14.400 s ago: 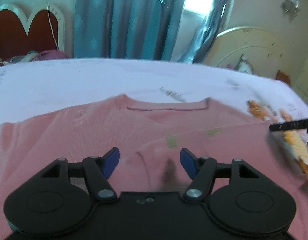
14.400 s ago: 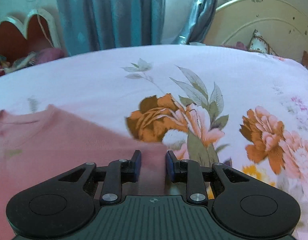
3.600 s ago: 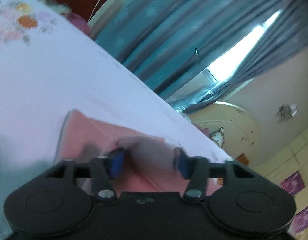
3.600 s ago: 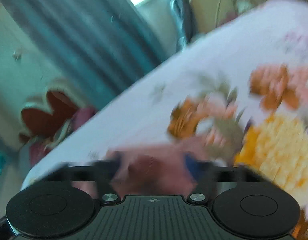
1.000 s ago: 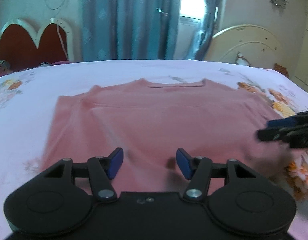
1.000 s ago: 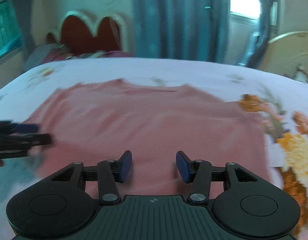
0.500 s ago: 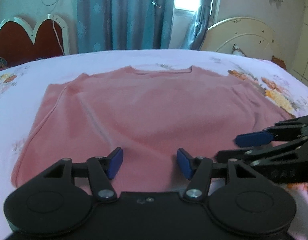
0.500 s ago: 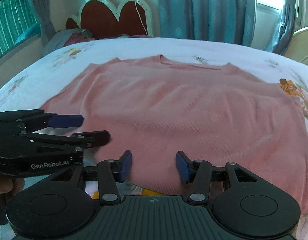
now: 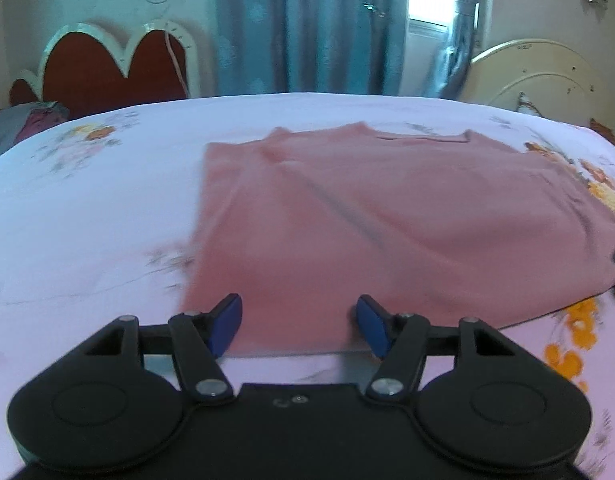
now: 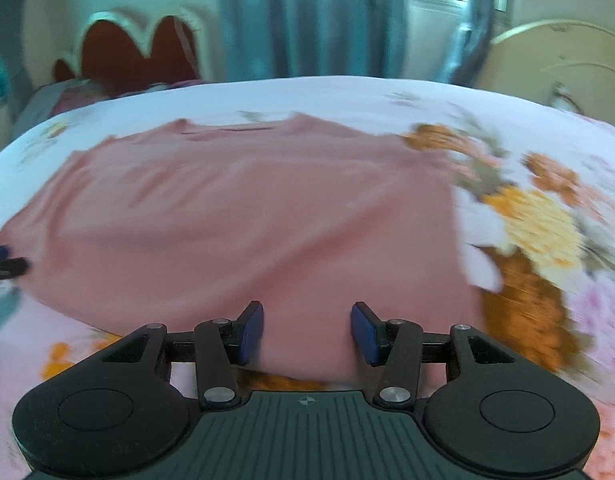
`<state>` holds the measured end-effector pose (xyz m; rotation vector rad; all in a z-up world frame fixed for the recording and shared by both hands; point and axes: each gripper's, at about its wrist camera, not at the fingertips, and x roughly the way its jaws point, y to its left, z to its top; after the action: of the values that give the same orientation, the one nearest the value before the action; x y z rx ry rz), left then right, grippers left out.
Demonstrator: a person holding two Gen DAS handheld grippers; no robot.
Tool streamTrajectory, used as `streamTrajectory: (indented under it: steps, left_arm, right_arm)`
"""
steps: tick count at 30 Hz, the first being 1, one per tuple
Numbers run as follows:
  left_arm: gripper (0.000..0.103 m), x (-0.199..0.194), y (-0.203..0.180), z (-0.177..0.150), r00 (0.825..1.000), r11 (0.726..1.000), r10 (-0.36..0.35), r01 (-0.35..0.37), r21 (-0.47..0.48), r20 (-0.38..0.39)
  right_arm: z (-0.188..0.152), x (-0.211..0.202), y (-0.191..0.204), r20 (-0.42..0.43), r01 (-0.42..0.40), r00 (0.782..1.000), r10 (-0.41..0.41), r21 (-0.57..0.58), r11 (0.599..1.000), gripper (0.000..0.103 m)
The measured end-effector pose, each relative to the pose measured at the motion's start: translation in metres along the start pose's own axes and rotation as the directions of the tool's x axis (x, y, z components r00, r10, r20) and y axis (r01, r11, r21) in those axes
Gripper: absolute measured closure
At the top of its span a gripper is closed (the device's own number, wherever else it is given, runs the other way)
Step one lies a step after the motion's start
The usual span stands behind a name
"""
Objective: Fold small clothes
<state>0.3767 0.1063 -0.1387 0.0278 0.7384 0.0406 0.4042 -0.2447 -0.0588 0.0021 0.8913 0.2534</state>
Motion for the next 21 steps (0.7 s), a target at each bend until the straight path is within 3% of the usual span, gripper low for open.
streamTrajectory:
  steps: [4, 8, 9, 11, 13, 16, 21]
  left_arm:
    - [0.041, -0.006, 0.011, -0.003, 1.0, 1.0, -0.003, 0.003, -0.017, -0.002]
    - [0.043, -0.008, 0.007, -0.001, 1.0, 1.0, 0.012, -0.012, -0.016, -0.004]
    - [0.043, -0.009, 0.006, 0.0, 1.0, 1.0, 0.015, -0.015, -0.019, 0.003]
    - [0.043, -0.01, 0.004, 0.001, 1.0, 1.0, 0.015, -0.014, -0.017, 0.009]
    - [0.043, -0.006, 0.005, 0.0, 1.0, 1.0, 0.017, -0.017, -0.018, -0.007]
    - [0.042, -0.003, 0.011, -0.002, 1.0, 0.999, 0.007, -0.007, -0.043, -0.019]
    - [0.042, -0.008, 0.017, -0.005, 1.0, 0.999, 0.003, -0.004, -0.051, -0.021]
  right_arm:
    - [-0.016, -0.006, -0.031, -0.022, 0.029, 0.999, -0.028, 0.043, 0.999, 0.054]
    - [-0.017, -0.013, -0.032, -0.023, 0.031, 0.999, -0.03, 0.032, 0.999, 0.056]
    - [-0.015, -0.017, -0.032, -0.004, 0.035, 0.999, -0.035, 0.041, 0.999, 0.068]
    - [-0.012, -0.023, -0.029, 0.031, 0.014, 0.999, -0.016, 0.061, 0.998, 0.08]
    - [-0.008, -0.02, -0.027, 0.033, 0.012, 0.999, -0.014, 0.063, 0.998, 0.08]
    - [-0.009, -0.004, -0.028, -0.038, 0.046, 0.998, -0.044, 0.044, 0.998, 0.08]
    - [-0.014, -0.011, -0.035, -0.033, 0.037, 0.999, -0.036, 0.033, 0.999, 0.08]
